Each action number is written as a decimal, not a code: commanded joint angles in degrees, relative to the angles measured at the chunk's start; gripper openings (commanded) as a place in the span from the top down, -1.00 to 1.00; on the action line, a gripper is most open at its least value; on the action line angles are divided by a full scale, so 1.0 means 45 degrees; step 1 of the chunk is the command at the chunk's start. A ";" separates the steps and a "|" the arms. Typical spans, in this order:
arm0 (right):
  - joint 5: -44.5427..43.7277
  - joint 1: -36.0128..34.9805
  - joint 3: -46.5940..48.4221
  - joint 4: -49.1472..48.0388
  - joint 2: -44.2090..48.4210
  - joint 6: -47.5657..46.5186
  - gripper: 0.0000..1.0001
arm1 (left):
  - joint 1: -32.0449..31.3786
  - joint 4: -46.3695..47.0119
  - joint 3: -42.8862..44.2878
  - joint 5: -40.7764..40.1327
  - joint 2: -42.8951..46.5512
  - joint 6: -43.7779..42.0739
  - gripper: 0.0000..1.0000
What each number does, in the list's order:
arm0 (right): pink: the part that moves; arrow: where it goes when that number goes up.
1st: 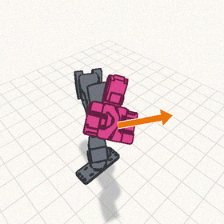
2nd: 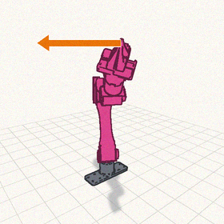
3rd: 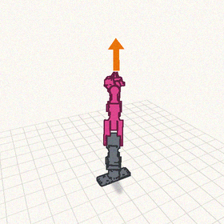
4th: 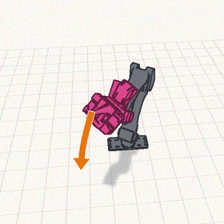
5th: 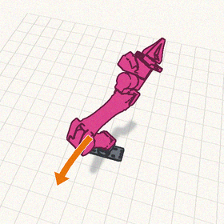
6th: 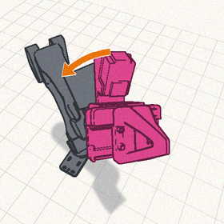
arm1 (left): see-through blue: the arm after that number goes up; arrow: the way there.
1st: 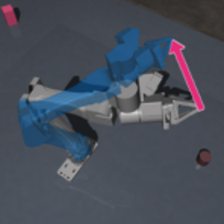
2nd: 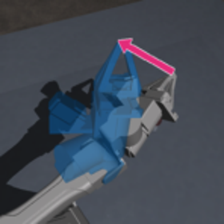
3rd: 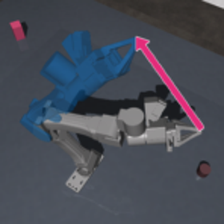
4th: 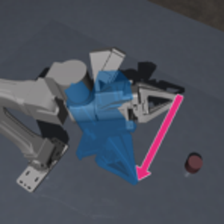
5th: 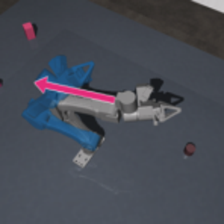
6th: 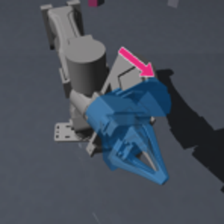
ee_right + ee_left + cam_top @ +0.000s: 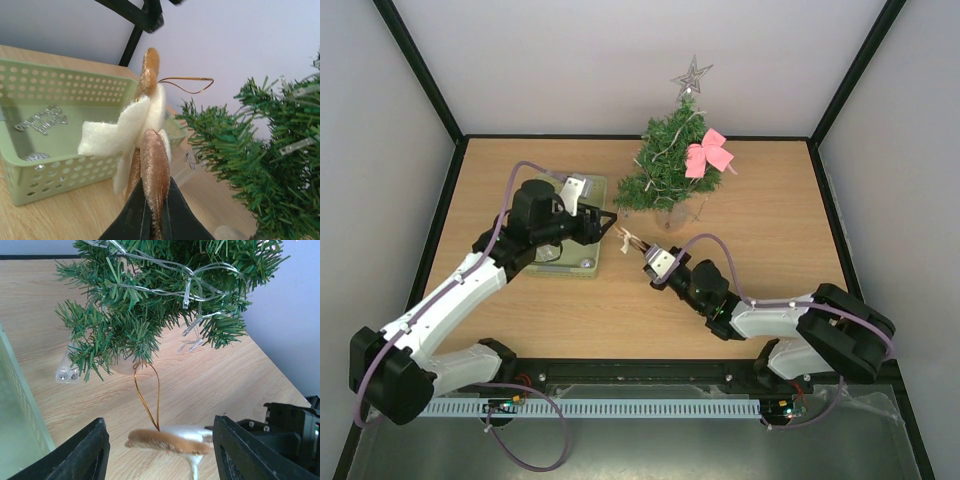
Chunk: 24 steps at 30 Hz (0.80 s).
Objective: Decorate the small christmas tree
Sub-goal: Hang the decoration item on the Christmas tree.
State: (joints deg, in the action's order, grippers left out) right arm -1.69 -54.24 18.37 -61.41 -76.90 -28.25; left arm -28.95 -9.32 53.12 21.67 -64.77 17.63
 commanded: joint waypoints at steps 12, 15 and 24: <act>0.0307 0.0980 -0.0430 -0.1471 -0.0527 0.2140 0.97 | 0.0066 0.0197 -0.0228 0.0551 -0.0454 -0.0421 -0.18; 0.0336 0.1159 -0.0580 -0.1591 -0.0455 0.2342 0.97 | 0.0066 0.0201 -0.0294 0.0541 -0.0431 -0.0421 -0.17; 0.0473 0.1322 -0.0443 -0.1256 -0.0407 0.2809 0.97 | 0.0067 0.0767 -0.0139 0.0585 -0.1326 -0.0210 -0.05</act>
State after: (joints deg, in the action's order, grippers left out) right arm -0.10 -48.93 16.34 -64.60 -78.85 -17.76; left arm -28.93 -7.68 51.70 23.55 -67.94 16.80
